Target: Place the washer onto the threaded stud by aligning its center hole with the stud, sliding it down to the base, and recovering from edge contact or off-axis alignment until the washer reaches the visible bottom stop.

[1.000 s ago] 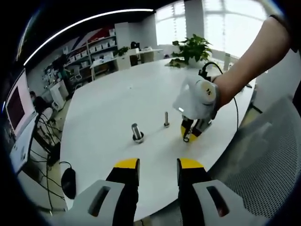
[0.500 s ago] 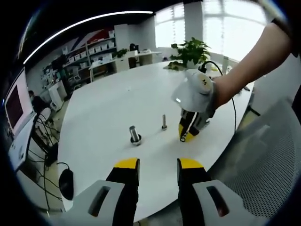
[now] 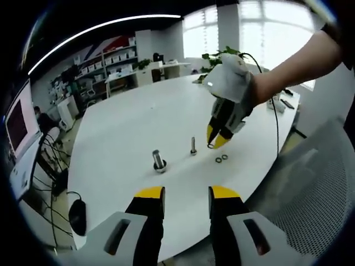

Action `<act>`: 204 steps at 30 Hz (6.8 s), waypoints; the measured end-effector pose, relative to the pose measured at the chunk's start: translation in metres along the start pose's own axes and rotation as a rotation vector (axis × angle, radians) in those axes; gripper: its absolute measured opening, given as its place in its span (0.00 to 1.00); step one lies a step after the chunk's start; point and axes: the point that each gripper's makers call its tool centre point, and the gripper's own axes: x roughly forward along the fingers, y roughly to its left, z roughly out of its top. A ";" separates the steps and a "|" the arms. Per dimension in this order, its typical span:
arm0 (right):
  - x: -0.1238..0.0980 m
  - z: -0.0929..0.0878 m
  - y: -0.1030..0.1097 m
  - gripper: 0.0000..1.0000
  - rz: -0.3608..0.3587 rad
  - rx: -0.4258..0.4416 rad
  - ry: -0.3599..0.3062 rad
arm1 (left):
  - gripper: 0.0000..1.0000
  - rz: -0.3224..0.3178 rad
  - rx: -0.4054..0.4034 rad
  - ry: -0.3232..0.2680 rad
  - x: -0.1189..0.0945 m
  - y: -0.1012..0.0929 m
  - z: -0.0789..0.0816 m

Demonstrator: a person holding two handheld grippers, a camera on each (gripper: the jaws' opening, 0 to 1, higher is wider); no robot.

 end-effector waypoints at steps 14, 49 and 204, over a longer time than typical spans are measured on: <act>-0.018 0.021 -0.042 0.13 -0.055 0.049 -0.066 | 0.29 0.003 -0.008 -0.002 0.000 0.002 0.000; 0.031 0.010 -0.046 0.14 0.005 0.042 0.056 | 0.29 0.004 -0.018 0.011 0.001 0.002 -0.004; 0.045 -0.074 0.023 0.14 0.054 -0.068 0.214 | 0.28 0.004 -0.022 0.052 0.003 0.002 -0.012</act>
